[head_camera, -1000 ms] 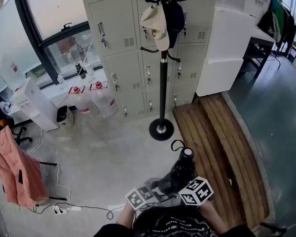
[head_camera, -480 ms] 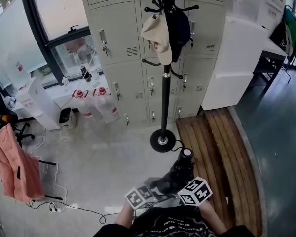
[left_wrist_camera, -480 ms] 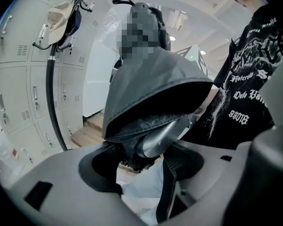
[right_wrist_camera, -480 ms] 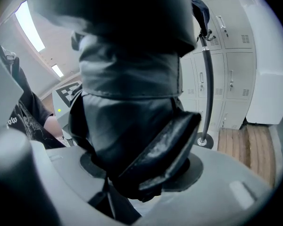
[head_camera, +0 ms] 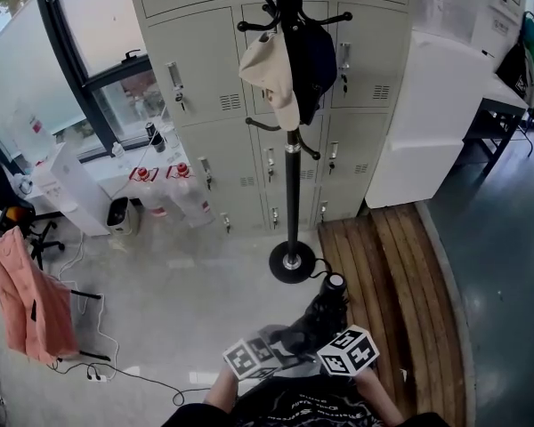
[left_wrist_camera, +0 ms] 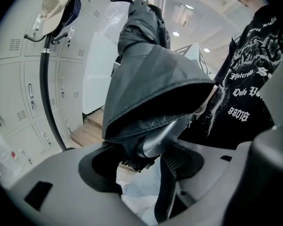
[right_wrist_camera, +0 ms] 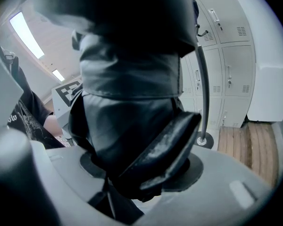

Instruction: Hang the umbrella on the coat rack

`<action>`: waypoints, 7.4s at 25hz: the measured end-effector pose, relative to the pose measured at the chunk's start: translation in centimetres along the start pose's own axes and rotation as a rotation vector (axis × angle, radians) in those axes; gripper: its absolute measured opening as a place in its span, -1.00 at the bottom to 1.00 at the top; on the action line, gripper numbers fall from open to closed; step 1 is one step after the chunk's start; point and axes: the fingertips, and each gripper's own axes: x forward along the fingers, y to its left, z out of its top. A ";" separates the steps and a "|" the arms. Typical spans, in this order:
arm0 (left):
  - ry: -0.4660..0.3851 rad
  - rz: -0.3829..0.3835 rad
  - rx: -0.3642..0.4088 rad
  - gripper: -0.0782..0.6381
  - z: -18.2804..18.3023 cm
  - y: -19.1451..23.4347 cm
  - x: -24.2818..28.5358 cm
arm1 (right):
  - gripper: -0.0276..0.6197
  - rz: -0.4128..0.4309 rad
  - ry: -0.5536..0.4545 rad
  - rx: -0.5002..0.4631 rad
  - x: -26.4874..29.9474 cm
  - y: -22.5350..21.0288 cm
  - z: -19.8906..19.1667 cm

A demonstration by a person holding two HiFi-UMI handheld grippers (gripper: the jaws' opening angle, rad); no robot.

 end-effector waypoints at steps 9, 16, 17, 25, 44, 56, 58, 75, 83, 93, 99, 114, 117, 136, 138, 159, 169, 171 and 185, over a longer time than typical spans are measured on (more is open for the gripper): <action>-0.039 0.058 -0.031 0.03 3.0 1.7 2.6 | -0.09 0.042 0.027 -0.052 -1.5 -3.5 0.9; -0.036 0.080 -0.056 0.03 4.3 2.7 4.3 | -0.09 0.068 0.034 -0.068 -2.3 -5.7 1.3; -0.035 0.082 -0.057 0.03 4.3 2.9 4.4 | -0.09 0.070 0.034 -0.070 -2.3 -5.9 1.3; -0.036 0.096 -0.064 0.03 5.0 4.0 4.7 | -0.09 0.083 0.032 -0.075 -2.2 -6.9 2.0; -0.056 0.039 -0.048 0.03 6.5 8.9 4.9 | -0.08 0.025 0.049 -0.054 -0.2 -10.6 5.3; -0.047 0.049 -0.031 0.03 8.8 15.0 3.6 | -0.08 0.017 0.032 -0.055 2.1 -13.9 10.5; -0.038 0.041 -0.026 0.03 8.8 15.8 3.6 | -0.08 0.011 0.029 -0.049 2.5 -14.3 11.1; -0.021 -0.051 0.071 0.03 10.2 22.5 1.6 | -0.07 -0.090 -0.030 0.023 6.2 -17.6 16.5; 0.006 -0.113 0.143 0.03 10.9 24.5 1.4 | -0.07 -0.149 -0.100 0.093 6.2 -18.9 18.3; -0.005 -0.133 0.145 0.02 12.2 25.1 1.2 | -0.06 -0.150 -0.100 0.102 6.5 -19.8 19.0; -0.006 -0.113 0.109 0.02 12.4 25.4 1.7 | -0.06 -0.107 -0.084 0.100 6.5 -20.4 18.9; -0.001 -0.106 0.003 0.02 11.0 24.5 3.3 | -0.05 -0.048 -0.006 0.120 6.5 -20.5 16.7; 0.005 -0.109 -0.018 0.02 10.6 24.3 3.6 | -0.05 -0.043 0.010 0.126 6.5 -20.5 16.2; 0.021 -0.083 -0.124 0.02 9.2 24.5 5.0 | -0.05 0.012 0.081 0.122 7.3 -21.3 14.7; 0.014 -0.074 -0.130 0.02 9.5 24.7 4.9 | -0.05 0.017 0.085 0.117 7.4 -21.5 14.9; -0.023 -0.047 -0.224 0.01 9.2 27.7 6.7 | -0.04 0.100 0.116 0.100 9.1 -24.5 15.5; -0.016 -0.001 -0.301 0.01 7.7 29.5 7.1 | -0.03 0.134 0.155 0.093 11.2 -25.4 15.0; -0.022 0.008 -0.310 0.01 7.7 29.9 7.1 | -0.03 0.136 0.167 0.083 11.6 -25.6 15.1; 0.164 0.073 -0.460 0.01 3.6 31.4 8.9 | 0.04 0.051 0.217 0.056 14.0 -28.3 12.9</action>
